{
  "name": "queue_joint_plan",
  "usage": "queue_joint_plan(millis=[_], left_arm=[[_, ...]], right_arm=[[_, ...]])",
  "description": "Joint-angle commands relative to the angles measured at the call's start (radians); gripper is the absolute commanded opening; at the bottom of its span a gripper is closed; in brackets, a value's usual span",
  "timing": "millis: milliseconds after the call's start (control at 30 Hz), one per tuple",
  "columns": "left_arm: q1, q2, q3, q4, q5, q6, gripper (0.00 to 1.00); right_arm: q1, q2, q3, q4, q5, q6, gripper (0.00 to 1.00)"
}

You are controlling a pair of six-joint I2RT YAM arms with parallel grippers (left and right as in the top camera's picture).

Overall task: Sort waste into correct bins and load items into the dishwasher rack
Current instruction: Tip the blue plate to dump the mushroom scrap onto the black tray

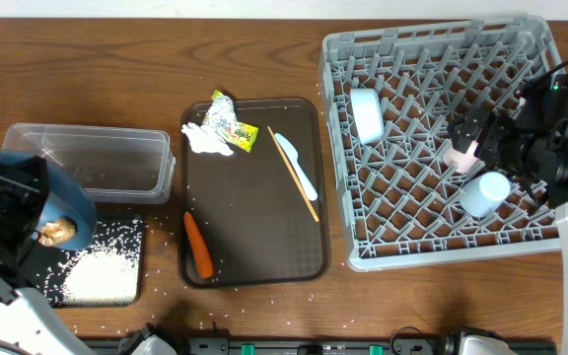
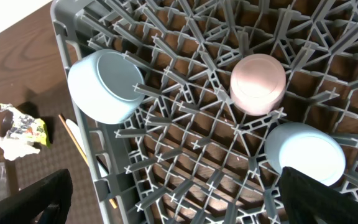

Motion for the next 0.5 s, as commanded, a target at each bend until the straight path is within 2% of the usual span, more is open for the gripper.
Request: queue_joint_plan(millis=[0, 133, 300, 400, 467], left_arm=[[0.090, 0.032, -0.034, 0.005, 0.319, 0.134, 0.06], [0.216, 0.070, -0.111, 0.014, 0.540, 0.320, 0.06], [0.347, 0.084, -0.225, 0.010, 0.731, 0.485, 0.06], [0.427, 0.076, -0.296, -0.021, 0.747, 0.615, 0.06], [0.473, 0.075, -0.335, -0.037, 0.747, 0.660, 0.06]], right_arm=[[-0.003, -0.001, 0.005, 0.006, -0.005, -0.005, 0.99], [-0.003, -0.001, 0.005, 0.010, -0.006, -0.004, 0.99], [-0.003, -0.001, 0.005, 0.006, -0.008, -0.005, 0.99], [-0.003, -0.001, 0.005, 0.006, -0.008, -0.005, 0.99], [-0.003, -0.001, 0.005, 0.006, -0.008, -0.005, 0.99]])
